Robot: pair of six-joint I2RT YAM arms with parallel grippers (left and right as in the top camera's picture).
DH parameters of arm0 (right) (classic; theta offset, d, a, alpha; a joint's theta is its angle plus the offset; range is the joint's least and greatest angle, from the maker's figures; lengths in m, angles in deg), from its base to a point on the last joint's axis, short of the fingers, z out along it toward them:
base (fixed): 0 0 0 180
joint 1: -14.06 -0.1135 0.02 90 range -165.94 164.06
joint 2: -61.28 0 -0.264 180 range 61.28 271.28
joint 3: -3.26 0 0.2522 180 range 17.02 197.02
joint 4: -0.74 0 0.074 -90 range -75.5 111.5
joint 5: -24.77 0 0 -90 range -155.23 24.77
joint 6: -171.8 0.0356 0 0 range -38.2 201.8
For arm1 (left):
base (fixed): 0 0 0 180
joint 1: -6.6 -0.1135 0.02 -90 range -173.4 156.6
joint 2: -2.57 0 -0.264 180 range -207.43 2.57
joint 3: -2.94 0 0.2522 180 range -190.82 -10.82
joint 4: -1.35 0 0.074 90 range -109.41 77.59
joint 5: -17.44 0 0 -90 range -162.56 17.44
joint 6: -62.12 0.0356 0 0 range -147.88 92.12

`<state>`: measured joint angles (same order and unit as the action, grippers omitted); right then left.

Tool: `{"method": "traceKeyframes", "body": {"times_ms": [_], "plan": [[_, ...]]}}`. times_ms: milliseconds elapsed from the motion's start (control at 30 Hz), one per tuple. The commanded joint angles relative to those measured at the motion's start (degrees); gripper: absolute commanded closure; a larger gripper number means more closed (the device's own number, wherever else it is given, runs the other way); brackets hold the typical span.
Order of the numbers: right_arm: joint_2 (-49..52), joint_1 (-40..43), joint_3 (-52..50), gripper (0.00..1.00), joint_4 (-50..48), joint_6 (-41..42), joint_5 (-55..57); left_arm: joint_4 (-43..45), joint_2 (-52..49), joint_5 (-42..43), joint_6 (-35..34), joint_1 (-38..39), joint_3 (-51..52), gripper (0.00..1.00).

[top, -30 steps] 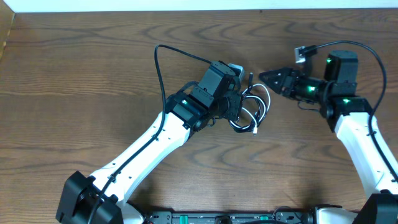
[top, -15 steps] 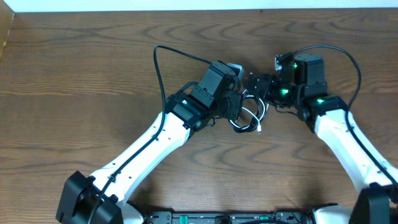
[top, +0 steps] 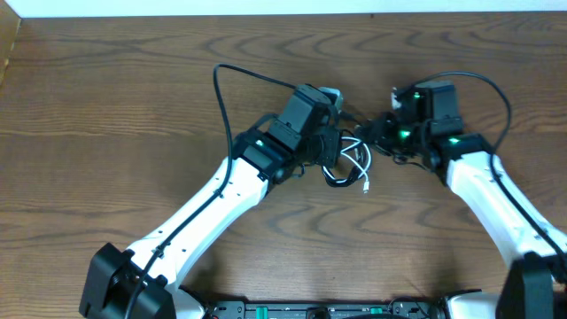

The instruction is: Untangle cables

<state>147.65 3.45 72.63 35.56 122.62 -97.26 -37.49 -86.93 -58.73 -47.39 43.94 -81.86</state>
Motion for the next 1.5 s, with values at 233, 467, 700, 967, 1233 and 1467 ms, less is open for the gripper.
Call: {"method": "traceKeyframes", "body": {"times_ms": [233, 467, 700, 967, 1233, 1467], "plan": [[-9.75, 0.55, 0.9, 0.99, 15.45, -6.8, 1.92, 4.48, -0.13, -1.46, -2.23, -9.14, -0.33, 0.92], [-9.77, -0.24, 0.87, 0.99, 23.3, -10.45, 8.92, 4.44, -0.13, -1.46, -2.19, -13.03, -0.33, 0.93], [-9.77, -0.2, 0.9, 0.99, 27.02, -14.01, 17.18, 4.2, -0.13, 2.73, -1.31, -15.41, -0.33, 0.93], [-9.75, -0.2, 0.9, 0.43, 8.02, -18.25, -0.17, 3.8, -0.13, 18.75, 1.88, -15.26, -0.33, 0.93], [-8.5, -1.01, 0.9, 0.39, -0.55, -7.08, -0.98, 1.79, -0.13, 28.15, 4.61, -15.04, -0.33, 0.93], [-7.45, 1.18, 0.87, 0.37, 6.56, -6.14, 7.21, -4.92, -1.62, 19.61, 7.41, -14.71, -0.31, 0.92]]}}
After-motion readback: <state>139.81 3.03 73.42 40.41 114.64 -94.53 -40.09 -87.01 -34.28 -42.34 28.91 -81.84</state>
